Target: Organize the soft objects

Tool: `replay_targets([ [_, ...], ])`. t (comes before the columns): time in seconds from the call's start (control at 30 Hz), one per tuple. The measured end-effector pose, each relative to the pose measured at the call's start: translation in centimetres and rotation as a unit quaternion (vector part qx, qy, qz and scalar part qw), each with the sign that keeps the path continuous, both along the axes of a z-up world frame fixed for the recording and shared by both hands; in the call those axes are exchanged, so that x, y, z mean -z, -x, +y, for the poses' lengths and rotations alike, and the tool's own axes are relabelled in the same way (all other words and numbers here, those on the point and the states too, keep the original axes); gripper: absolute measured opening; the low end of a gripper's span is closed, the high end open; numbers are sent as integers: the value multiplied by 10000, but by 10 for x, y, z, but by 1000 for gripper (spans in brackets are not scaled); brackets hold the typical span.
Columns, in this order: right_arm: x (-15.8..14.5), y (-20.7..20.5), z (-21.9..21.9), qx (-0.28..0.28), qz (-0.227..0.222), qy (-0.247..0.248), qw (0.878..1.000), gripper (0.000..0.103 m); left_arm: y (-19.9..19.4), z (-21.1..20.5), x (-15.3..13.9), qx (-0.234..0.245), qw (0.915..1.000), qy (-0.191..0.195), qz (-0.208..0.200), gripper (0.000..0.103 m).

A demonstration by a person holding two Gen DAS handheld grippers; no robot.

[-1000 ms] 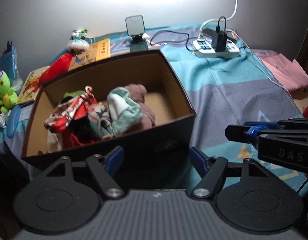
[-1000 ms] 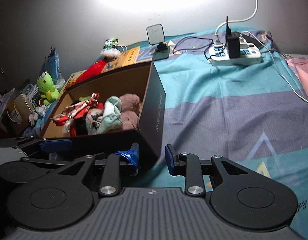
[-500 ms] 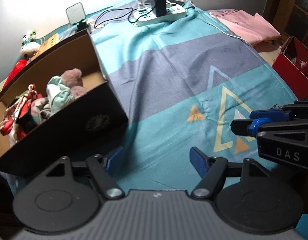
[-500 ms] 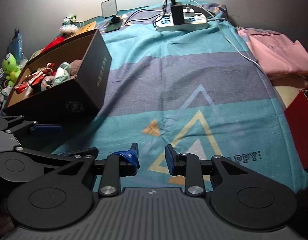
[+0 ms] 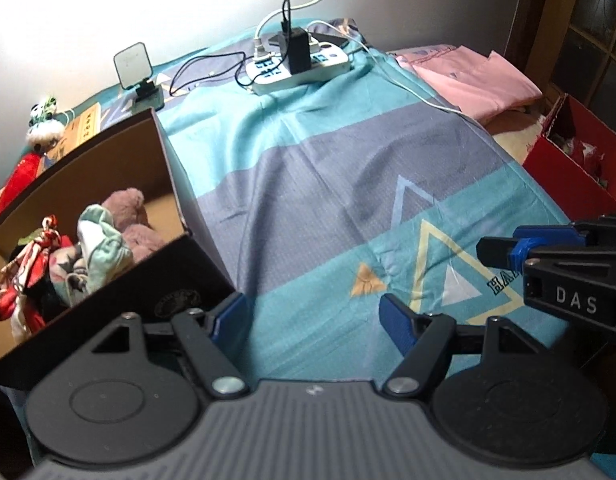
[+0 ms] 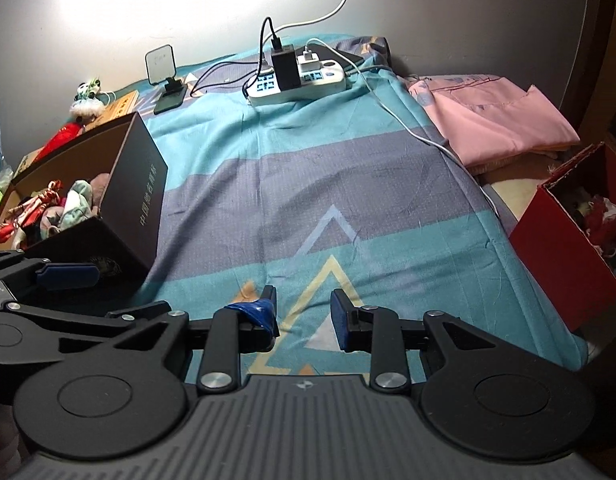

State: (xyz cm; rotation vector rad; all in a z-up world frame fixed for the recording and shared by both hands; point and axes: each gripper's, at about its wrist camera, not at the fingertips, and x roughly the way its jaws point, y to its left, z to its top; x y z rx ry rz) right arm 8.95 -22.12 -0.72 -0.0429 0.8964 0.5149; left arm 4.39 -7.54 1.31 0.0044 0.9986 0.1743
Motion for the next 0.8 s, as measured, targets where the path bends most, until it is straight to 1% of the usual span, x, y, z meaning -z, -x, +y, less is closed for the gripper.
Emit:
replay_targets([
  [0.2, -20, 6, 31, -204, -284, -218, 9991, 12, 15, 34, -20, -458, 9982, -93, -376, 74],
  [0.4, -32, 19, 79, -625, -456, -327, 9965, 12, 39, 87, -36, -1131, 9914, -214, -620, 74],
  [0.6, -41, 37, 124, -1037, -540, -411, 9923, 12, 66, 135, -44, -1631, 9834, -302, -738, 74],
  [0.8, -55, 54, 163, -1364, -624, -502, 9874, 12, 88, 171, -55, -1903, 9776, -378, -816, 75],
])
